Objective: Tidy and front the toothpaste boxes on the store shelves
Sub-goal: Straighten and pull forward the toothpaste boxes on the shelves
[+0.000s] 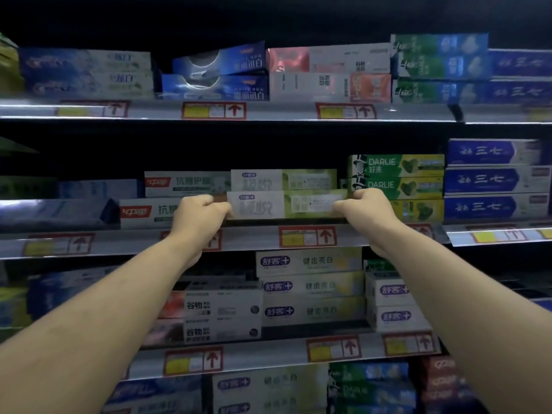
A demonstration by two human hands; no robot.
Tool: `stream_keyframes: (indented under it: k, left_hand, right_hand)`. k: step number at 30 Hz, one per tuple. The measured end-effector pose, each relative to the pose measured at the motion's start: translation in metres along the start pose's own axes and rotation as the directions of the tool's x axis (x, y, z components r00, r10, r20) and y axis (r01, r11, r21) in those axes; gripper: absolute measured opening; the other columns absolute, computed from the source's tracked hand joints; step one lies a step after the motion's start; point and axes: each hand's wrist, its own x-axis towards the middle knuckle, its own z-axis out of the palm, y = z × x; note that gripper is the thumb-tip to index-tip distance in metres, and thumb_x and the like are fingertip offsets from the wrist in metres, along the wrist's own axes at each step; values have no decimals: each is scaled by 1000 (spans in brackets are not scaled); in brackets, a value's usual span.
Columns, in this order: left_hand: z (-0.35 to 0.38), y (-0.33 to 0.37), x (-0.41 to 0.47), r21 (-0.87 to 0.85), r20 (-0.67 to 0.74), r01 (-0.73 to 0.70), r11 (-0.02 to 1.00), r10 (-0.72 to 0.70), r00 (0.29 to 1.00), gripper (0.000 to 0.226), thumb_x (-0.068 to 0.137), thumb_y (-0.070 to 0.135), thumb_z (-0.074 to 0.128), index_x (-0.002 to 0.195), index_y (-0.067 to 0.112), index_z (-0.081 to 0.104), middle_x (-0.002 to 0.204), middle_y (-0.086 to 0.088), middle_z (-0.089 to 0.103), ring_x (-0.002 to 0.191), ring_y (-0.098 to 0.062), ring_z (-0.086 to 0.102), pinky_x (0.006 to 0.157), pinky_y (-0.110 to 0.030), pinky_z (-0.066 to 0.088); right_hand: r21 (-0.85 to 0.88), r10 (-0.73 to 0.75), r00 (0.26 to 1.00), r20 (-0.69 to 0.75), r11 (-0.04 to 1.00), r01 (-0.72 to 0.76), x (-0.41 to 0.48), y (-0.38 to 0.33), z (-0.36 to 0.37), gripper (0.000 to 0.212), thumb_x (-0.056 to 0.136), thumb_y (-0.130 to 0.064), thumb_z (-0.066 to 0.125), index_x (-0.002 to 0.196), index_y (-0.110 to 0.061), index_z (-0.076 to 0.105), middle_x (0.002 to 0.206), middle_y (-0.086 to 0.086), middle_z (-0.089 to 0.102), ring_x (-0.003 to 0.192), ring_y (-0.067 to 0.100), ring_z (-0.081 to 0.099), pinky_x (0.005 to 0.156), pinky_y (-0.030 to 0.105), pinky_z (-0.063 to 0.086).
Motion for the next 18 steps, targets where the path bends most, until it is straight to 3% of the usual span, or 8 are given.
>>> stream_keyframes:
  k: [2, 5, 8, 10, 13, 15, 16, 18]
  left_hand:
    - [1, 0, -1, 23, 4, -7, 1000, 7, 1000, 10, 83, 16, 69, 76, 9, 68, 80, -7, 65, 79, -26, 54, 68, -33, 43]
    - [0, -1, -3, 66, -3, -22, 998, 22, 1000, 7, 85, 18, 68, 80, 15, 72, 86, -4, 71, 82, -24, 59, 69, -30, 46]
    - [-3, -3, -5, 114, -18, -40, 993, 42, 999, 7, 87, 19, 67, 80, 18, 71, 83, 0, 68, 77, -21, 57, 64, -26, 44]
    - [-4, -4, -5, 134, -14, -51, 990, 54, 998, 6, 89, 19, 66, 86, 19, 71, 85, 2, 66, 79, -19, 57, 64, -24, 43]
    - [-8, -1, -6, 183, 22, -70, 981, 67, 998, 16, 93, 22, 65, 103, 16, 75, 98, -3, 71, 85, -19, 60, 66, -28, 45]
    - [-11, 4, -9, 242, 56, -89, 966, 77, 995, 30, 95, 24, 64, 122, 12, 71, 116, -7, 70, 102, -27, 63, 80, -32, 47]
    - [-13, 6, -11, 270, 79, -115, 956, 97, 992, 31, 96, 24, 64, 123, 11, 69, 118, -9, 69, 107, -30, 63, 85, -33, 48]
    - [-15, 10, -16, 341, 132, -194, 920, 157, 979, 14, 96, 22, 63, 109, 16, 66, 107, -10, 67, 100, -29, 62, 83, -34, 46]
  right_hand:
    - [-19, 6, 999, -33, 1000, -7, -2, -3, 4, 51, 89, -15, 69, 132, 10, 53, 132, 27, 61, 119, 42, 61, 100, 57, 50]
    - [-8, 24, 997, -75, 1000, -25, 0, -3, 8, 46, 86, -14, 68, 122, 13, 58, 106, 28, 69, 84, 33, 69, 87, 58, 55]
    - [79, 87, 996, -4, 993, -86, -1, -2, 7, 39, 93, -7, 64, 128, 8, 55, 110, 24, 69, 75, 31, 75, 73, 45, 64]
    - [142, 117, 992, 50, 982, -123, -4, -1, 7, 49, 96, -3, 61, 141, 5, 46, 125, 24, 64, 65, 26, 75, 61, 37, 63]
    - [228, 124, 991, 59, 964, -134, -6, 1, 8, 65, 97, 2, 56, 155, 2, 27, 146, 24, 49, 70, 27, 76, 64, 38, 64]
    - [208, 112, 992, 55, 971, -121, -7, 0, 8, 57, 97, 2, 56, 150, 1, 37, 145, 23, 50, 80, 29, 75, 73, 41, 65]
    - [173, 105, 993, 52, 978, -112, -9, -2, 8, 53, 96, 1, 56, 147, 1, 41, 143, 23, 52, 82, 29, 75, 75, 41, 64]
    - [92, 89, 995, 40, 991, -93, -12, -3, 7, 62, 96, 0, 56, 153, 2, 33, 141, 24, 53, 80, 27, 76, 71, 39, 64]
